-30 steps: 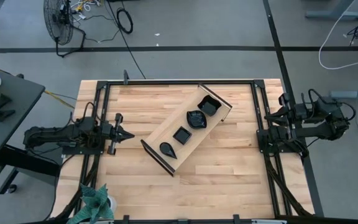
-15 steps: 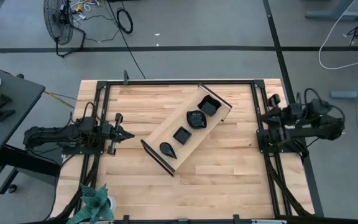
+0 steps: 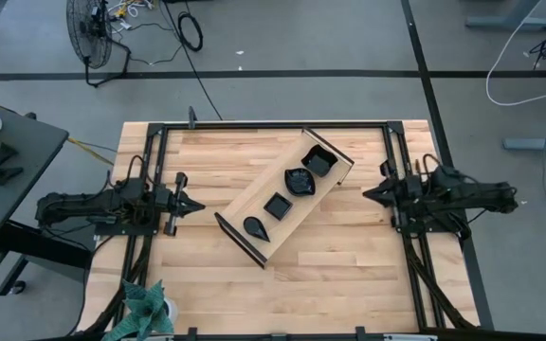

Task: Pick & Place Mini shaped plates
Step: Return to Home Position

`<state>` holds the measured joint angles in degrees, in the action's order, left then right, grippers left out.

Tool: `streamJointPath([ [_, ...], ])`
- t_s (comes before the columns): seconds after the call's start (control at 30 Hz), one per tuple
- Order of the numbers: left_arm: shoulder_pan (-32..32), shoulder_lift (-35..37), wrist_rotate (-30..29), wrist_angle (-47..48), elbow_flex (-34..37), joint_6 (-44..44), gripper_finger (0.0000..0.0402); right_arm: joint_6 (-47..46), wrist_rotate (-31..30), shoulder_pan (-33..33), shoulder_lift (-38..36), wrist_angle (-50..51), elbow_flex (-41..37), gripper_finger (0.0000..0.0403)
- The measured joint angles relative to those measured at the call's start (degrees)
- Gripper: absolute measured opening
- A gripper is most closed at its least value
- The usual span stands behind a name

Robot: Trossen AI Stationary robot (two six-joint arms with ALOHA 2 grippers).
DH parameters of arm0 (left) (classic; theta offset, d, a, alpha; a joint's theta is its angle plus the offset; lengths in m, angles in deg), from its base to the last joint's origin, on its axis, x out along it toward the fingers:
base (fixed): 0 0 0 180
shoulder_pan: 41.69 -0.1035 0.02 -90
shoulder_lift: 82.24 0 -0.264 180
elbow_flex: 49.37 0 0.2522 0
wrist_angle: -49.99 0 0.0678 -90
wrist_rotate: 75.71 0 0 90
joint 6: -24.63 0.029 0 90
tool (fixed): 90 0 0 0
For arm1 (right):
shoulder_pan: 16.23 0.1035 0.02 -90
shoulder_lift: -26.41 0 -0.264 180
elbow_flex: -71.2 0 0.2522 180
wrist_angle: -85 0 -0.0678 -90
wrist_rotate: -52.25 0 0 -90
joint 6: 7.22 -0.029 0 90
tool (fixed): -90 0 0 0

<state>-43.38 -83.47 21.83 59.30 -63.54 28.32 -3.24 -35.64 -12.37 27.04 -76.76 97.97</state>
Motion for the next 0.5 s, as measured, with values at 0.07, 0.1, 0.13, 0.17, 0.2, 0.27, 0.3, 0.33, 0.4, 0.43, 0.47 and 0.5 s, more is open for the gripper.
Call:
streamJointPath([
  [0.07,0.01,0.0,0.01,0.0,0.0,-0.02,0.0003,1.6,0.0,0.0,-0.02,-2.13,-2.27,0.001],
  [0.1,0.0,0.0,0.01,0.01,0.0,0.0,0.0003,2.23,-0.02,0.0,-0.02,-2.92,-3.38,0.001],
  [0.13,0.0,0.0,0.01,0.0,0.0,0.0,0.0003,2.44,-0.04,0.01,-0.02,-3.33,-4.41,0.001],
  [0.17,0.01,0.0,0.01,0.0,0.0,-0.02,0.0003,2.5,-0.05,0.0,-0.02,-3.79,-5.39,0.001],
  [0.2,-0.01,0.0,0.01,0.0,0.0,-0.02,0.0003,2.52,-0.07,0.01,-0.02,-4.75,-6.41,0.001],
  [0.27,0.01,0.0,0.01,0.0,0.02,0.0,0.0003,2.51,-0.07,0.01,-0.04,-7.01,-8.6,0.001],
  [0.3,0.0,0.0,0.01,0.0,0.01,-0.02,0.0003,2.52,-0.07,0.0,-0.04,-8.39,-9.84,0.001],
  [0.33,-0.01,0.0,0.01,0.02,0.0,-0.02,0.0003,2.52,-0.09,-0.02,-0.04,-9.79,-11.14,0.001],
  [0.4,0.0,0.0,0.01,0.0,0.02,0.0,0.0003,2.52,-0.12,-0.02,0.04,-9.75,-12.22,0.001],
  [0.43,-0.01,0.0,0.03,0.01,0.01,-0.02,0.0003,2.51,-0.11,-0.04,0.19,-9.72,-12.19,0.001],
  [0.47,-0.01,0.0,0.02,0.0,0.01,-0.02,0.0003,2.52,-0.11,-0.04,0.22,-9.52,-12.15,0.001],
  [0.5,-0.01,0.0,0.03,0.0,0.02,-0.01,0.0003,2.52,-0.11,-0.11,0.22,-9.18,-12.1,0.001],
])
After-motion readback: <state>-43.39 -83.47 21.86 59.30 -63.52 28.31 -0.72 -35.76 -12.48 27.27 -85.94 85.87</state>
